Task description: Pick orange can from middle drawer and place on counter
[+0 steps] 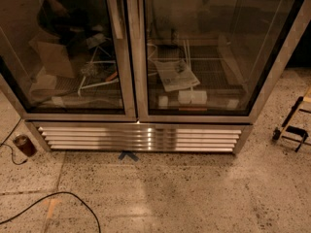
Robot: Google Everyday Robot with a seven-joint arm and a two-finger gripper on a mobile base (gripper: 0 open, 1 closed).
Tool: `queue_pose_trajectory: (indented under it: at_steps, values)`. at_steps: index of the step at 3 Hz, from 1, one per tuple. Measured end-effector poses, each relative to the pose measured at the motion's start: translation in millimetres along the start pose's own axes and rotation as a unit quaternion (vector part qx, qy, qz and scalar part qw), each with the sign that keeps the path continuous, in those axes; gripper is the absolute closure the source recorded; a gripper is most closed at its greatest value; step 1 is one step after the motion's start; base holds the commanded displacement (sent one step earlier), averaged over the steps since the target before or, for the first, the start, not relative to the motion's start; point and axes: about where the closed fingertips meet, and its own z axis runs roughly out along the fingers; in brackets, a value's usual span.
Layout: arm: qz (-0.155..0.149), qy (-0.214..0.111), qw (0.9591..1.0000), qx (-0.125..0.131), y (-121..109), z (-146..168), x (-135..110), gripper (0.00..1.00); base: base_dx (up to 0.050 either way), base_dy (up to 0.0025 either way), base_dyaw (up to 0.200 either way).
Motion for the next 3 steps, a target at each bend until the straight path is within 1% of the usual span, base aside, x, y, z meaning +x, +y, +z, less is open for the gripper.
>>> queue_pose_trajectory:
  at_steps: [1, 2, 3]
  values:
    - [0.000, 0.000, 1.0000, 0.000, 0.0, 0.0, 0.0, 0.00, 0.000, 0.00000, 0.000]
    - [0.008, 0.008, 0.9999, 0.000, -3.4, -0.4, 6.9, 0.00, 0.000, 0.00000, 0.000]
    - [0.043, 0.040, 0.9983, -0.002, -15.8, -2.4, 35.4, 0.00, 0.000, 0.00000, 0.000]
